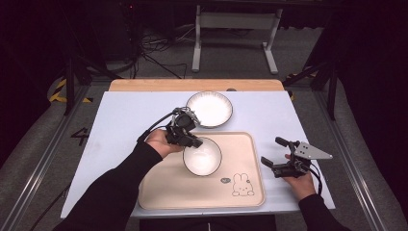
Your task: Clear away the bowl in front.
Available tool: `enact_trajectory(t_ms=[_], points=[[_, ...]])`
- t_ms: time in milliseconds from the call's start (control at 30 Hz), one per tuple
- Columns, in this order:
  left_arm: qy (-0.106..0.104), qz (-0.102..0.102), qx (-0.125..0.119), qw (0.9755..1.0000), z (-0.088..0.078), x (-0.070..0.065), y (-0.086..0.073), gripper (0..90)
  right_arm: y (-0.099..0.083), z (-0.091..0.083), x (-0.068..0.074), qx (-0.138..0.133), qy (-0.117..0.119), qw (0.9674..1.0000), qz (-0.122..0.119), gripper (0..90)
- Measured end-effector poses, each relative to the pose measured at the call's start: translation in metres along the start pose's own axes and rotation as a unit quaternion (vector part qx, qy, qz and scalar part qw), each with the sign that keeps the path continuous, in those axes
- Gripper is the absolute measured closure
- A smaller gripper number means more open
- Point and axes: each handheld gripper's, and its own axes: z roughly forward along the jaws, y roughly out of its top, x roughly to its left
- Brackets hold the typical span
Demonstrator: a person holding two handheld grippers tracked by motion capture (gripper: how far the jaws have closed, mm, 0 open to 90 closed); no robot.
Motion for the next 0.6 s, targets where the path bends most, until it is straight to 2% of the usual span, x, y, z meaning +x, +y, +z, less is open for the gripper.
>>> enact_trajectory(t_ms=[67,467,600], points=[[-0.001,0.002,0.008,1.0000,0.004,0.000,0.000,80.4,0.000,0.000,0.000,0.000,0.000,1.0000,0.000,1.6],[-0.007,0.004,0.020,0.9998,0.016,-0.002,-0.001,80.4,0.000,0.000,0.000,-0.001,0.001,1.0000,0.002,1.6],[-0.003,0.015,0.025,0.9996,0.020,-0.003,0.000,80.3,0.000,0.000,0.000,-0.001,0.001,1.0000,0.002,1.6]])
